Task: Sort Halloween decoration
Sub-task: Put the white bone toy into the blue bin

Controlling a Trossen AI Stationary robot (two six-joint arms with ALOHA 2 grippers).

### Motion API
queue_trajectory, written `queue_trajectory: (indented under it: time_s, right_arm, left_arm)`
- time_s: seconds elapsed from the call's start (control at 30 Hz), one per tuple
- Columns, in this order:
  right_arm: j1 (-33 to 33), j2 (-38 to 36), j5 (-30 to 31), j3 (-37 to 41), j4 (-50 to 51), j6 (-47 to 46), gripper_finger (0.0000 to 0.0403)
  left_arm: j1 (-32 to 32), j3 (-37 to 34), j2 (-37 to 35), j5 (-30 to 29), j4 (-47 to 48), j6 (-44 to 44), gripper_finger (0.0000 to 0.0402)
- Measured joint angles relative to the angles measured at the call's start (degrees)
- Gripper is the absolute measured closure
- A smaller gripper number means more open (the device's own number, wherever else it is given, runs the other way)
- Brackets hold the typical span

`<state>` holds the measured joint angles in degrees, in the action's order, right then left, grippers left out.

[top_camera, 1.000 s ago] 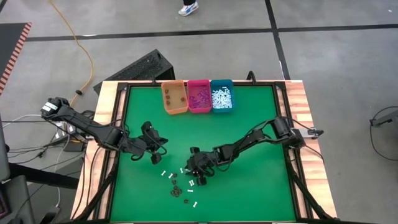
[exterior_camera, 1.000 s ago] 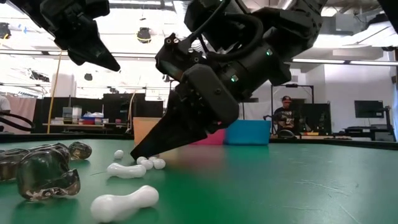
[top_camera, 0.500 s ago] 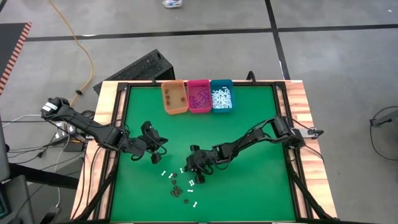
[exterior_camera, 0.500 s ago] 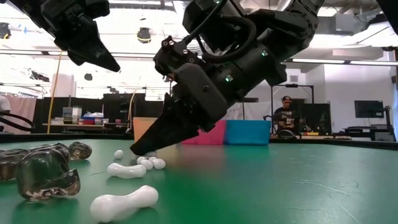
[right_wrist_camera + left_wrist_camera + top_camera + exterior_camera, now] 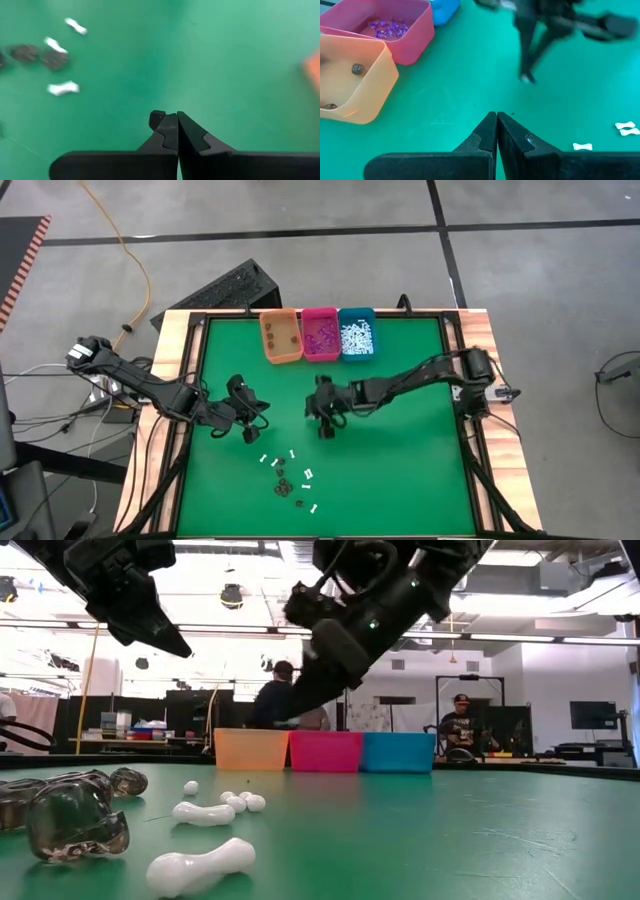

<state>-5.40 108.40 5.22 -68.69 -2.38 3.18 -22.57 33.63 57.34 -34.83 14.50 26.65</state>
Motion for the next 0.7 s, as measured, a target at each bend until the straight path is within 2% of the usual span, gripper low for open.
queue_trajectory:
  time_s: [0.13,0.4,0.6,0.7]
  right_arm:
    - [5.65,-5.49,2.54,0.0,7.24,3.89,0.0384]
    - [21.35,-14.76,4.37,-0.05,16.28,7.73,0.0383]
    - [32.63,-15.11,5.63,-0.04,22.78,3.02,0.0372]
    - [35.66,-14.63,5.37,-0.08,25.13,0.36,0.0356]
  left_arm:
    - [0.0,0.0,0.0,0.02,0.26,0.04,0.0401]
    - [0.0,0.0,0.0,0.08,0.51,0.21,0.0401]
    - [0.0,0.0,0.0,0.15,0.81,1.07,0.0401]
    - [0.0,0.0,0.0,0.34,0.87,1.06,0.0401]
